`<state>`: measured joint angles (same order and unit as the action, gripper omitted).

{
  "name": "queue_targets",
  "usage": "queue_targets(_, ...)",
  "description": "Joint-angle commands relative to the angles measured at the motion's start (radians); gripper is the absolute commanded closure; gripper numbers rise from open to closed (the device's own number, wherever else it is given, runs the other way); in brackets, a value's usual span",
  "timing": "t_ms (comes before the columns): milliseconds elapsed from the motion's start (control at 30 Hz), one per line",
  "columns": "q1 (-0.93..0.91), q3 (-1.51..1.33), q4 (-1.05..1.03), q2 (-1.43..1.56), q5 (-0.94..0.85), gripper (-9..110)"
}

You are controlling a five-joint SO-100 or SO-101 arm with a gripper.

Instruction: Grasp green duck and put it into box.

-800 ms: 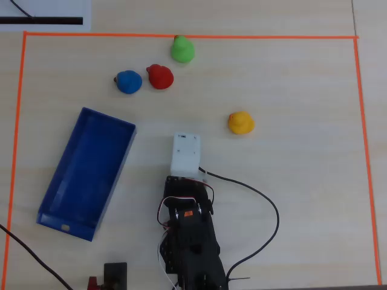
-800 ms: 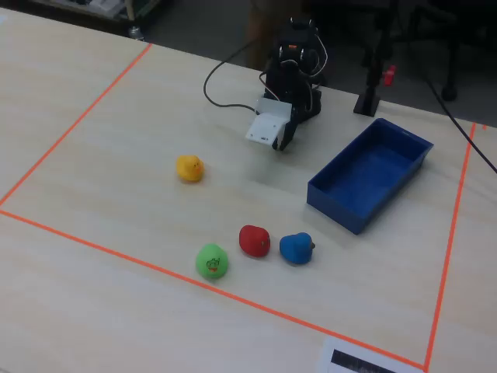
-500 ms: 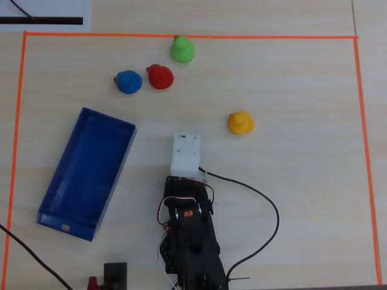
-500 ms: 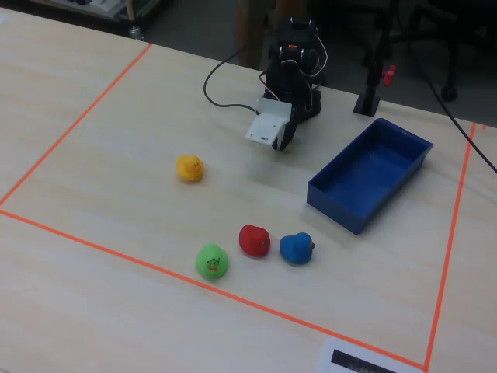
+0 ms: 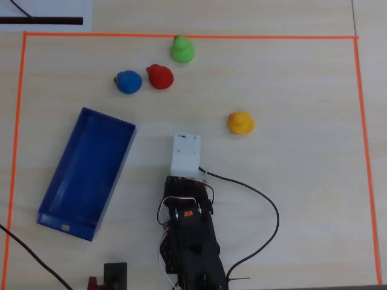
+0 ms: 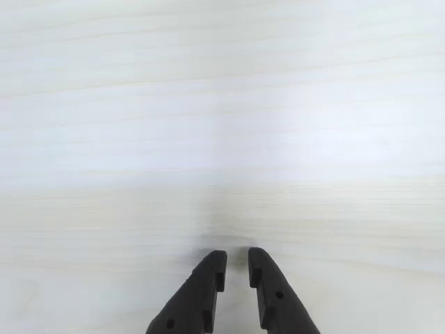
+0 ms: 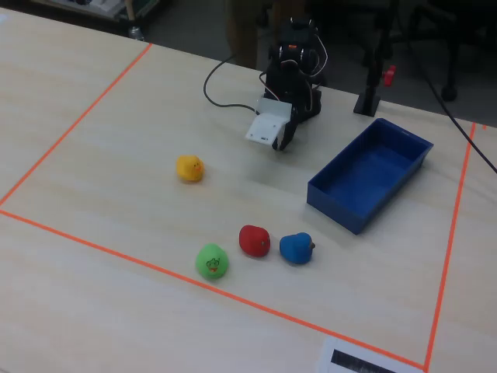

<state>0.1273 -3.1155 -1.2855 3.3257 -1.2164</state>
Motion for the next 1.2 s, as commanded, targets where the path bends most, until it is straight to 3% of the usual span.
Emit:
queue_targets(0,0.0,0.005,-0.018,-0.015,0.009,101)
queue_targets(667,0.003,0.005,-0.018,-0.015,0.005,101)
queue_targets(767,0.009,0.005,-0.015,-0.015,-0.014,91)
queue_targets(900,0.025,0.003,0.044,-0.015,-0.075,99)
queue_targets(1167,-0.029,0.005,-0.021,-0.015,-0.074,101)
